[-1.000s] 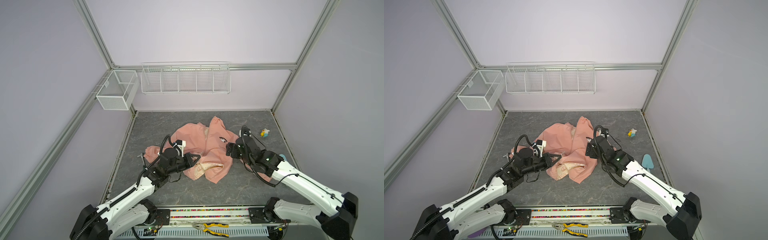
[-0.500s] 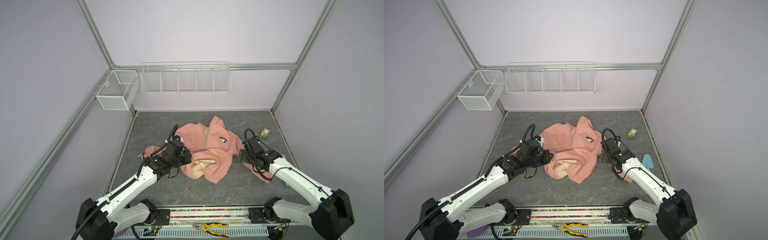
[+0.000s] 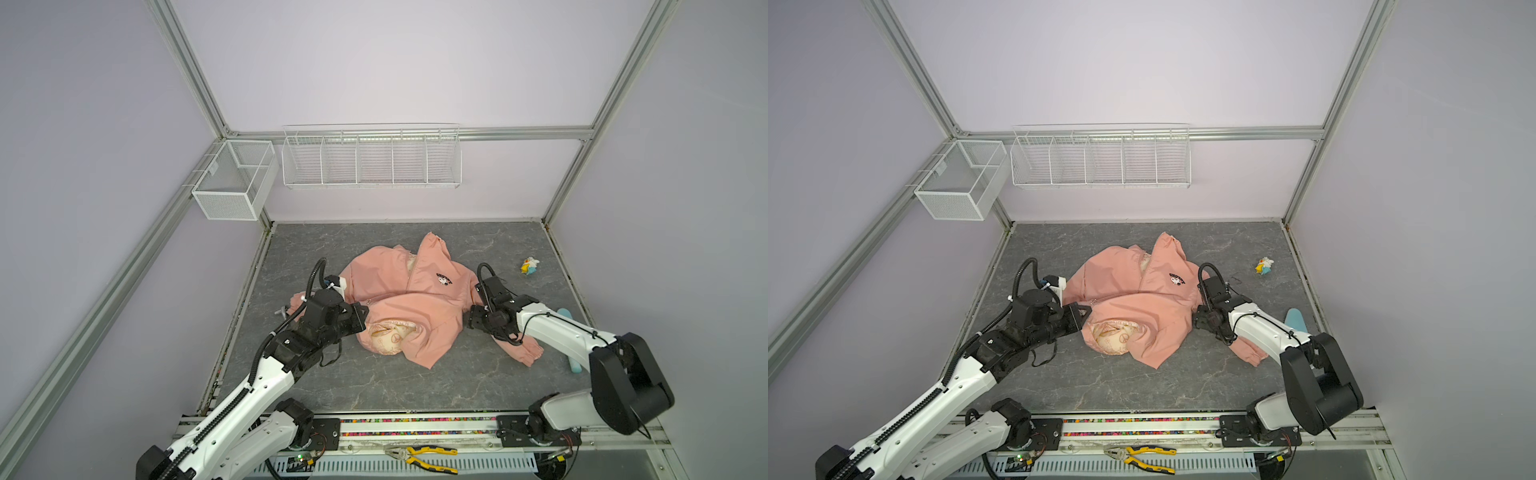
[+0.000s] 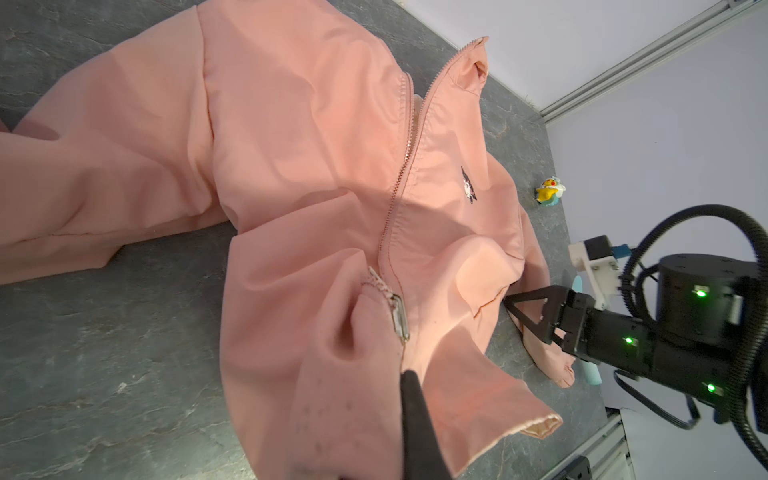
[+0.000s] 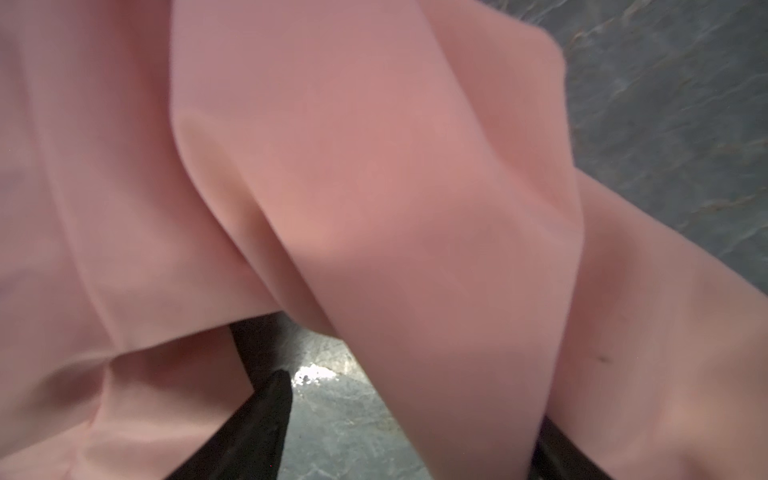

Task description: Zip up the jacket

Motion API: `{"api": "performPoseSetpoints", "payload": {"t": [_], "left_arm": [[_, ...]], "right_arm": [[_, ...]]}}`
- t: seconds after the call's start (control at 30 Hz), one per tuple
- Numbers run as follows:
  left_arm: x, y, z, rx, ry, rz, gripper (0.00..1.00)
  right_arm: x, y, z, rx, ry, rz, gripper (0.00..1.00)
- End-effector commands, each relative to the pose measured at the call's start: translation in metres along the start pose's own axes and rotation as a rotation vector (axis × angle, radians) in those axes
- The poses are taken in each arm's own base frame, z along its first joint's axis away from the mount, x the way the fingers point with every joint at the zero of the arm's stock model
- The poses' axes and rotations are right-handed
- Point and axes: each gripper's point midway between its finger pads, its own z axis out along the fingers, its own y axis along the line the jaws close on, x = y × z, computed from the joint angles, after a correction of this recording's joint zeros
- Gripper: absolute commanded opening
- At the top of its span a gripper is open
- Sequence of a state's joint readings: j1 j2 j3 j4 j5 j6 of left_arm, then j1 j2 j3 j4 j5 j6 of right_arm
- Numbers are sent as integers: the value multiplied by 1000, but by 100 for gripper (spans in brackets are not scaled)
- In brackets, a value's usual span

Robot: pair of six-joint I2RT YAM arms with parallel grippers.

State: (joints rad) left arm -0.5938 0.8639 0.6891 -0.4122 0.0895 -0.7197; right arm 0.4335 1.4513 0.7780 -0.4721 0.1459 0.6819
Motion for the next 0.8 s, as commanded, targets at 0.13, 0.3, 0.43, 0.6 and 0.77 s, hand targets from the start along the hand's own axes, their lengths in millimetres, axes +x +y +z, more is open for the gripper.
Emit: {"api": "performPoseSetpoints", "payload": {"t": [0.13, 0.3, 0.43, 0.6, 0.77], "left_arm": [[9, -1, 11, 11, 67, 48, 0], [10, -5, 13, 32, 73, 52, 0], [8, -6, 11, 32, 67, 67, 0], [8, -2, 11, 11, 59, 76, 0], [8, 3, 14, -12, 55, 79, 0]], "right_arm": [[17, 27, 19, -140, 73, 36, 69], [30, 46, 28, -173, 105, 26, 67], [41, 66, 36, -216, 135, 24, 65], [51, 97, 42, -284, 162, 20, 63], [60, 131, 42, -356, 183, 8, 61]]}}
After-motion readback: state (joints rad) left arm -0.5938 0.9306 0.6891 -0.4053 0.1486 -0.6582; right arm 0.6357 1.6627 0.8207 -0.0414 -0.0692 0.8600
